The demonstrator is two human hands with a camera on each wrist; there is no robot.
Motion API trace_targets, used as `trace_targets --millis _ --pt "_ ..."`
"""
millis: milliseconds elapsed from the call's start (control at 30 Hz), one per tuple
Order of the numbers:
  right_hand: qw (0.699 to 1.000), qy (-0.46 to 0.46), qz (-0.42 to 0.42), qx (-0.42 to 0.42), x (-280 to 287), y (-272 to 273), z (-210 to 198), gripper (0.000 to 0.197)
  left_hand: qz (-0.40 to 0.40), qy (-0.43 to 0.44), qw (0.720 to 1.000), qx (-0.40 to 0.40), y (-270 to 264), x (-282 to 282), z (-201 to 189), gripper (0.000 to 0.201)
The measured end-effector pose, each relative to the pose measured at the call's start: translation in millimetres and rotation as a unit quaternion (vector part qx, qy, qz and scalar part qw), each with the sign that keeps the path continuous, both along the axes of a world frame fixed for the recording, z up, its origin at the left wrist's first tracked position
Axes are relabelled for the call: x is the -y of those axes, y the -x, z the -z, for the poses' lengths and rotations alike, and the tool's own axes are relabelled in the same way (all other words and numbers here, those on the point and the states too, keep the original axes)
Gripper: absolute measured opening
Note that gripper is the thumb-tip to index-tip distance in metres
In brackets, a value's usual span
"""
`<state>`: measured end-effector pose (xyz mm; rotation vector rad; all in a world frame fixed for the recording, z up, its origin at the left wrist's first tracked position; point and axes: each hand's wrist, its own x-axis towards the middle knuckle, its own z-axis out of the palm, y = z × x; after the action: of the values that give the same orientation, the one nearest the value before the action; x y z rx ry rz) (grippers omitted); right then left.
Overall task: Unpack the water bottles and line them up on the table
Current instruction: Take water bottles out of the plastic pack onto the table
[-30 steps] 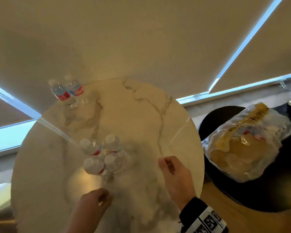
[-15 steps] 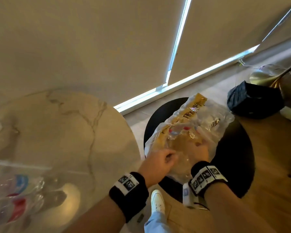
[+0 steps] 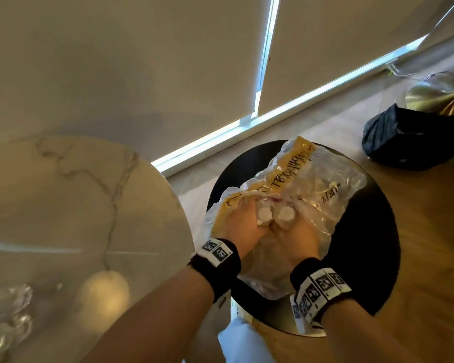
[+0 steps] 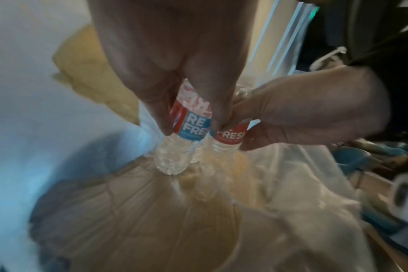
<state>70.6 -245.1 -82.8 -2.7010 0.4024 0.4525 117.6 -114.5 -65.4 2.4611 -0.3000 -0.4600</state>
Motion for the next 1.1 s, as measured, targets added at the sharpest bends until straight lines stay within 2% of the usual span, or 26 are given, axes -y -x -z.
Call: trace_targets --millis 67,133,167,233,333,467,566,633,800,966,1100 --pt "0.999 -0.047 0.004 0.013 -6 11 -16 0.058 0.011 0.018 1.000 0.009 8 -13 -5 0.055" --pt "0.983 -0.155 0.071 0.068 -11 22 -41 0.073 0.024 0.071 0.997 0.009 22 -33 -20 0.064" --pt "0.975 -0.176 0.094 0.093 -15 30 -49 0.070 0.020 0.100 0.995 -0.012 31 -46 -30 0.066" --pt "0.974 -0.184 0.083 0.103 -33 46 -85 0.058 -0.004 0.124 0.992 -0.036 52 -74 -53 0.066" --pt "0.978 -0.173 0.044 0.111 -71 68 -133 0.058 -0.071 0.176 0.982 -0.023 88 -121 -88 0.065" --pt "0.970 -0.215 -0.046 0.101 -137 83 -162 0.059 -0.185 0.204 0.961 0.001 135 -197 -117 0.062" --pt "0.961 -0.236 -0.095 0.107 -196 89 -158 0.058 -0.279 0.205 0.938 -0.003 169 -256 -119 0.059" --pt "0.955 -0.267 -0.108 0.076 -240 89 -140 0.057 -0.342 0.201 0.918 -0.009 185 -293 -111 0.058" --pt "0.940 -0.311 -0.131 0.042 -330 77 -104 0.054 -0.426 0.161 0.890 0.010 184 -359 -79 0.056" --pt "0.932 -0.329 -0.149 0.040 -370 59 -92 0.058 -0.444 0.175 0.879 0.019 161 -382 -69 0.054" --pt "0.937 -0.304 -0.173 0.015 -369 50 -90 0.067 -0.436 0.146 0.888 -0.021 158 -389 -62 0.083"
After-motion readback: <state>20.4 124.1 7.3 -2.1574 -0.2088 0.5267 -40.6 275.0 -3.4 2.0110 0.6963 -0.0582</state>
